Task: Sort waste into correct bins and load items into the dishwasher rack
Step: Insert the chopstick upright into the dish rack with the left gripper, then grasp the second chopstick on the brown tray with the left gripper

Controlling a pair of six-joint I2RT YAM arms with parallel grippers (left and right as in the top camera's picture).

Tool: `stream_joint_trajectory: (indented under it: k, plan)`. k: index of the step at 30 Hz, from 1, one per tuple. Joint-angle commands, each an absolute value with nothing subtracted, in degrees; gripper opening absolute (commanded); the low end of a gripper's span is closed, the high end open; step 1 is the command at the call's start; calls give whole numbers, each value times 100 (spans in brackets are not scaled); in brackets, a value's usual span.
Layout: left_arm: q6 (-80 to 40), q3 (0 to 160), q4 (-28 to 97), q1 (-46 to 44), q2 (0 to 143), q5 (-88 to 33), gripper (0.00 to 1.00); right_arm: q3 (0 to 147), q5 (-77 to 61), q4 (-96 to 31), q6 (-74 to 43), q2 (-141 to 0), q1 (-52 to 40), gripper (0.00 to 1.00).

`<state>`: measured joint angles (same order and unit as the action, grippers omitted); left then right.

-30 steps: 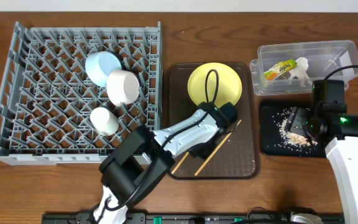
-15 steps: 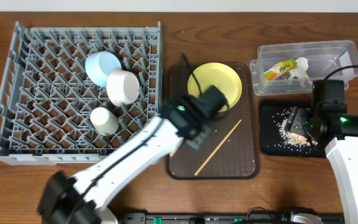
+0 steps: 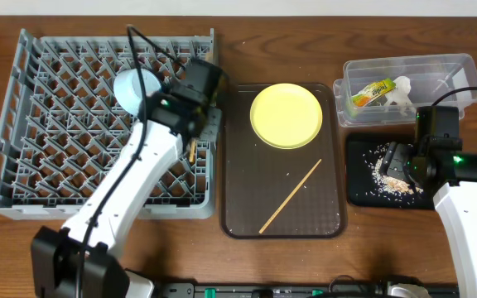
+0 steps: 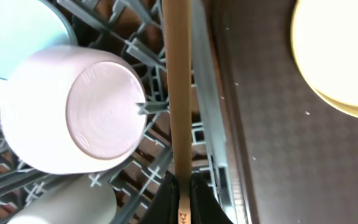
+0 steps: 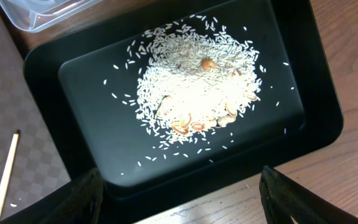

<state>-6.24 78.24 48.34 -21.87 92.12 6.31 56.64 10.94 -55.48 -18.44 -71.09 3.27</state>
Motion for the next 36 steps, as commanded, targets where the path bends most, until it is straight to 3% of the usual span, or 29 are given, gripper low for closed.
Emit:
stream_joint_trajectory:
  k: [1, 6, 11, 13, 15, 25, 36]
  plan:
    - [-711, 7795, 4781, -2047, 9533, 224, 6, 5767, 1109, -5555, -1820, -7076, 357, 79]
    - [-711, 7795, 4657, -2043, 9909, 174, 7, 5767, 1109, -5557, -1820, -7076, 357, 79]
    - [-711, 7797, 4635, -2043, 10005, 215, 16, 5767, 1109, -5572, -1817, -7076, 357, 79]
    - [-709, 7804, 4635, -2043, 9974, 217, 41, 5767, 1111, -5570, -1817, -7076, 357, 79]
    - [-672, 7828, 4648, -2043, 9920, 213, 51, 5767, 1111, -5568, -1817, -7076, 357, 79]
    - [-449, 7905, 4779, -2504, 9185, -429, 54, 5767, 1111, -5548, -1817, -7076, 357, 79]
    - [-454, 7697, 4598, -4331, 9723, -851, 60, 5767, 1109, -5548, -1820, -7076, 357, 80]
